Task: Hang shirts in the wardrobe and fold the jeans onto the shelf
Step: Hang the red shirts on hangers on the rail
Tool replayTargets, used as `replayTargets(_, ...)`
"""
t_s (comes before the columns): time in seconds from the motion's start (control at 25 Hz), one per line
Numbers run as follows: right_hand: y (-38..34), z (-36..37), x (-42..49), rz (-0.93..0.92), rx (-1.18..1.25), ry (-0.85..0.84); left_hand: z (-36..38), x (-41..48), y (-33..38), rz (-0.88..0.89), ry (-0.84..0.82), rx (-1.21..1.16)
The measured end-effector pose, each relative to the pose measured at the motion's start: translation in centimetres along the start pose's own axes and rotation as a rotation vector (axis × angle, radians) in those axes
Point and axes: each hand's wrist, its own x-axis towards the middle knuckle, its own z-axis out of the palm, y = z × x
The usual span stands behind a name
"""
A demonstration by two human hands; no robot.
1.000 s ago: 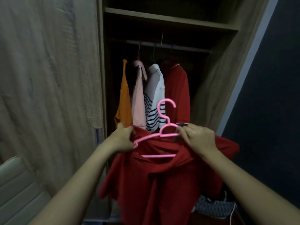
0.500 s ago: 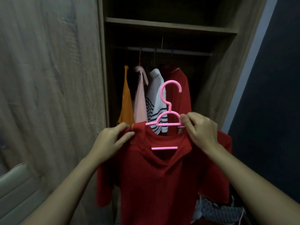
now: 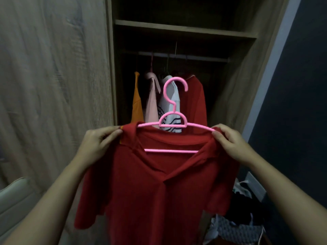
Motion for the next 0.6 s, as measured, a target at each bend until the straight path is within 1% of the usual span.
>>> replayTargets(0.16,0.2,-0.6,0.0,0.036,0.09,0.035,-0.5,0.1,0.8,-0.01,-0.11,-0.033)
replayTargets(0.2,0.2,-0.7,-0.1,0.029,0.112,0.044,-0.3,0.2,0.9,0.004,-0.111,-0.054)
replayTargets(0.24,0.1,-0.9,-0.1,0.017,0.126,0.048,0.0,0.2,0.8,0.013,-0.089,-0.092)
replayTargets(0.32,-0.1,-1.2,0.0,0.002,0.131,0.044,0.6,0.1,0.6,0.009,0.02,-0.178)
replayTargets(0.4,-0.4,-1.7,0.0,-0.012,0.109,0.056,1.5,0.1,0.2,-0.029,0.102,-0.277)
replayTargets(0.48,-0.5,-1.9,0.2,-0.015,0.11,0.091,2.1,-0.1,0.4,-0.079,0.146,-0.373)
replayTargets(0.52,-0.5,-2.0,0.2,-0.012,0.12,0.109,2.1,-0.1,0.6,-0.08,0.127,-0.375)
replayTargets(0.6,-0.5,-1.9,0.2,0.0,0.147,0.134,1.6,0.3,1.3,-0.053,0.013,-0.278)
